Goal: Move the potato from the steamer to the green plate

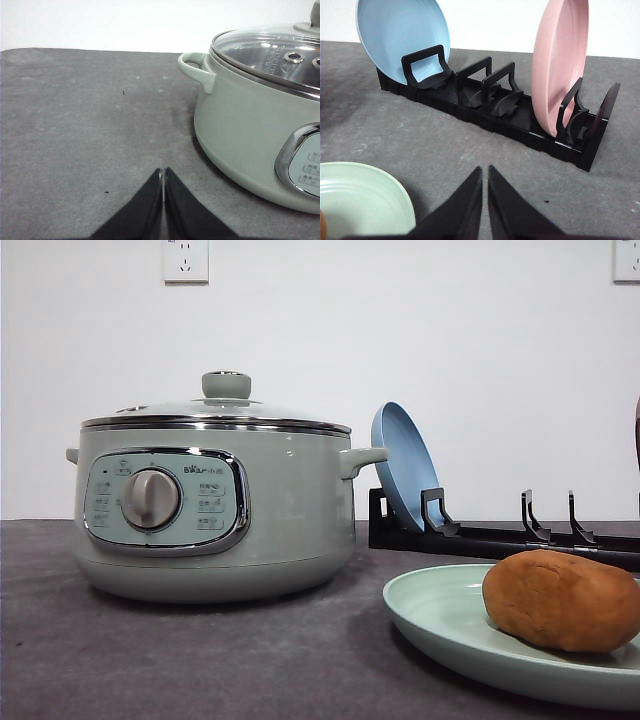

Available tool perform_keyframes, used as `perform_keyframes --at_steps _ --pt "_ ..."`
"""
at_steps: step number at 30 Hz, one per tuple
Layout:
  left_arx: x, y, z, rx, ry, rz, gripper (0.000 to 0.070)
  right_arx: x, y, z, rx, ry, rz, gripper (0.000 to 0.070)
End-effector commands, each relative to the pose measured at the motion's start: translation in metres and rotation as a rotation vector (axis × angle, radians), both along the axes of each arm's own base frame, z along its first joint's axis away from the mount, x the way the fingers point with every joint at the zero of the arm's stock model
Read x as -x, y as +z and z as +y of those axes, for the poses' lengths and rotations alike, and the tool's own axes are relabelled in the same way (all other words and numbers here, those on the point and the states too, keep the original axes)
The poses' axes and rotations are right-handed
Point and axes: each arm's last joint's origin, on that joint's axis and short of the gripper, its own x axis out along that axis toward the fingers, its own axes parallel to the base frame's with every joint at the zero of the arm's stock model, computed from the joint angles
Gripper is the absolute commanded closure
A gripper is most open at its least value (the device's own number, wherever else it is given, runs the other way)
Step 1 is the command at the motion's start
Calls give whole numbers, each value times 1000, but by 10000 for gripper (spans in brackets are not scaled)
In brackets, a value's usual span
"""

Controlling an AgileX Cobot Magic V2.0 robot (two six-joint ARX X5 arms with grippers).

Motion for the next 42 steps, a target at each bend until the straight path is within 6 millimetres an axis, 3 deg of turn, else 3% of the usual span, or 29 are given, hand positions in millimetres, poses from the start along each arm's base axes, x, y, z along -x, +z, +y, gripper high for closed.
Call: perform_keyframes --at_steps 1,42 --pt "-1 -6 0 -12 1 14 700 0 -1 0 4 -3 -2 693" --pt "-1 -6 0 -12 1 14 700 0 -1 0 4 -3 -2 693"
